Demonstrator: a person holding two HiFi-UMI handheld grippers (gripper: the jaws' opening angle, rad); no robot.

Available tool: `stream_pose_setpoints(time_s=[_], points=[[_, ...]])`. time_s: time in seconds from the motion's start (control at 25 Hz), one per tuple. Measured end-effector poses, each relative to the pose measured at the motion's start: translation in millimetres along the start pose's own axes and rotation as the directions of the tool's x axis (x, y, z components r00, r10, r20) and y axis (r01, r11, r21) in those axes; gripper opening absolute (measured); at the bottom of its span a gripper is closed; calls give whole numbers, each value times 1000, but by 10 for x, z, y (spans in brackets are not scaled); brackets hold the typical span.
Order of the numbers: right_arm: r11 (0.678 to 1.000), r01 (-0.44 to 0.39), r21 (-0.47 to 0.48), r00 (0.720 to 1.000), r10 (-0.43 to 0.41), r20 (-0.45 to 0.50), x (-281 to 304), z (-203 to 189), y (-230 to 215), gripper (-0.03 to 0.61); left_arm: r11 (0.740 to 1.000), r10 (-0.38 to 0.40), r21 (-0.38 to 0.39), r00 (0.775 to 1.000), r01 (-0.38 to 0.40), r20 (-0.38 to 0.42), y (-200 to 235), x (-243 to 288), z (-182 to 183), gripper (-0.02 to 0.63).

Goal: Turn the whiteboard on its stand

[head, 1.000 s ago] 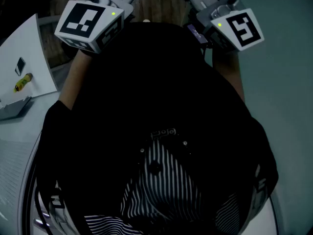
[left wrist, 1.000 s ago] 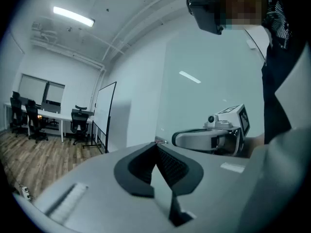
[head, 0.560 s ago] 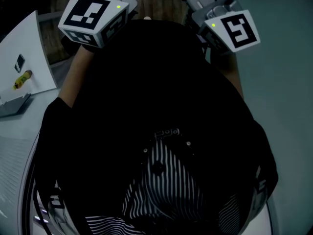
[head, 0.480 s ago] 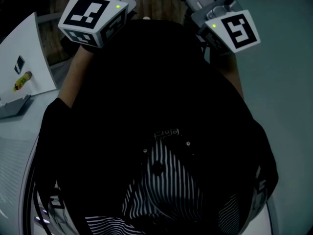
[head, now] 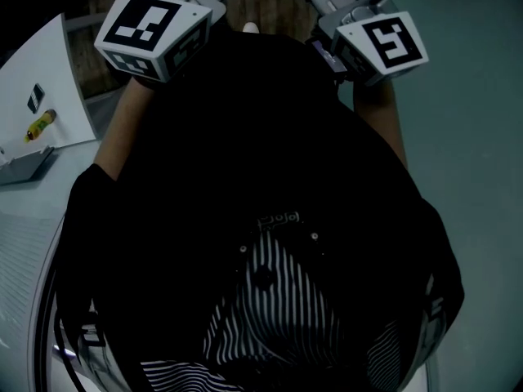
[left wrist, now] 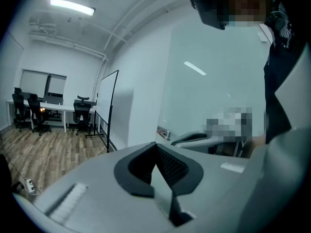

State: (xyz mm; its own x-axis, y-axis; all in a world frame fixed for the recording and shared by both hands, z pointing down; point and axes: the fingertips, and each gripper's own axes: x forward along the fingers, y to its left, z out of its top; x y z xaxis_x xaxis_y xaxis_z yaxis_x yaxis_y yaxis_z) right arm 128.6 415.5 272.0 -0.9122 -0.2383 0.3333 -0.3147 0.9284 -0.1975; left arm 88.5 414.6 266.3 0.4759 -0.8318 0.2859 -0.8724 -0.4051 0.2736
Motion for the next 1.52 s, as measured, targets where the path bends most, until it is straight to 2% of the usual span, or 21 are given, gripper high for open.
stream_pose_setpoints(time_s=[0.2,0.28,0.4,0.52,0.6,0.68,0.76,0.8,1.0,1.24,1.36,1.52], points=[[1000,12,11,1000,-12,-7,-13,93,24,0,999,-41,-17,999,41,11,-100,7,70,3],[1000,16,20,1000,-17,22,-18,108,12,0,999,-36,-5,999,37,31,-84,4,85,3],[999,-25,20,997,23,69,-19,89,14,0,999,-27,36,996,24,81,-68,-5,164,3],[998,-66,-15,996,67,61,21,75,61,0,999,-19,35,995,16,101,-48,4,175,3],[997,-77,9,997,77,26,82,-15,24,0,1000,5,-3,996,-5,89,0,4,51,3],[993,-94,68,995,95,-13,139,-147,-31,0,997,28,-77,996,-21,85,37,-9,-95,3],[989,-106,101,993,110,-37,164,-236,-59,0,990,25,-142,995,-11,97,38,-9,-153,3],[989,-105,101,993,110,-41,171,-251,-70,0,989,19,-150,995,-3,103,37,3,-149,3],[995,-69,71,997,70,-13,125,-156,-41,0,997,-12,-70,995,19,101,1,28,-82,3],[998,-29,54,999,30,-30,68,-124,107,0,990,-135,-15,985,137,109,-143,21,85,3],[998,13,64,1000,-12,-18,61,-154,96,0,989,-142,43,988,139,55,-149,72,-30,3],[996,51,72,999,-52,8,93,-309,48,0,983,-177,57,983,175,42,-134,168,-191,3]])
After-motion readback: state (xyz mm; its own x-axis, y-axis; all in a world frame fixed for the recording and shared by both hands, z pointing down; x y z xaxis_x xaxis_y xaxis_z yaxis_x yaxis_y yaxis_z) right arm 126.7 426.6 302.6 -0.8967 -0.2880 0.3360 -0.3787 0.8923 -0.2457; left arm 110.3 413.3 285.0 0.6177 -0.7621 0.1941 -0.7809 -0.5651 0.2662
